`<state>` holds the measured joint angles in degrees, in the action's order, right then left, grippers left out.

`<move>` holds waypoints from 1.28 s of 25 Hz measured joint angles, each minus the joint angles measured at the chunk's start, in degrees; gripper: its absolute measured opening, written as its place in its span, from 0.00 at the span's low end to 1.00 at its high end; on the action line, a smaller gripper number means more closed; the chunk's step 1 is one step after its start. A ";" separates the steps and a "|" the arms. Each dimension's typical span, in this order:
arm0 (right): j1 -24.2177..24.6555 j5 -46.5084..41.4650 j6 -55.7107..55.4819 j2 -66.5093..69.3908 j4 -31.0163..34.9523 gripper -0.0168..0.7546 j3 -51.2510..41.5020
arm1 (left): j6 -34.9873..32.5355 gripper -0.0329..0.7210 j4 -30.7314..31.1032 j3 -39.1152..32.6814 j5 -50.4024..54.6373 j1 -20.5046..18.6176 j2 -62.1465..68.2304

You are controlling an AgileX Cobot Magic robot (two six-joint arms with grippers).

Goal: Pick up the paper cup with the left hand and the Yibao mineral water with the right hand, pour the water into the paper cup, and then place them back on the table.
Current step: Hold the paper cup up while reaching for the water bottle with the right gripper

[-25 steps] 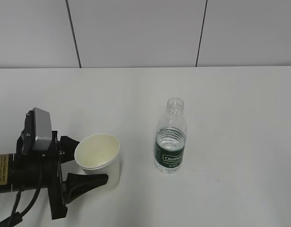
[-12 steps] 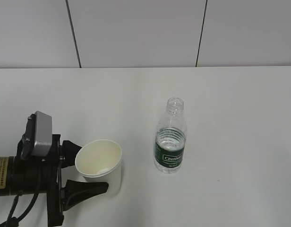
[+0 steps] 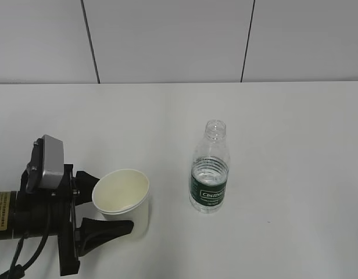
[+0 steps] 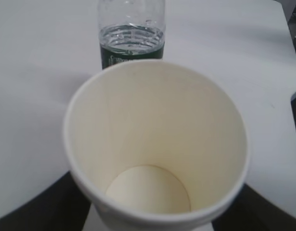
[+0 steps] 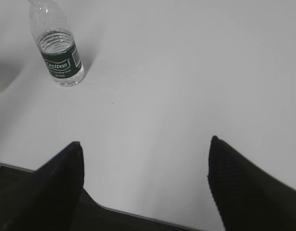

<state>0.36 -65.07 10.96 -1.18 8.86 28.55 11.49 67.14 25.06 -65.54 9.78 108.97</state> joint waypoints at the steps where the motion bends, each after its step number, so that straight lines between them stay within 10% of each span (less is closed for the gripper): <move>1: 0.00 0.00 0.00 0.00 0.00 0.79 0.00 | 0.00 0.69 0.00 0.00 0.00 0.00 0.00; 32: 0.00 8.80 0.00 1.11 0.53 0.79 0.73 | 0.00 0.69 3.32 0.00 0.01 0.00 -0.05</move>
<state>0.36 -56.27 10.96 -0.07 9.39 29.28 11.49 70.47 25.06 -65.53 9.78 108.92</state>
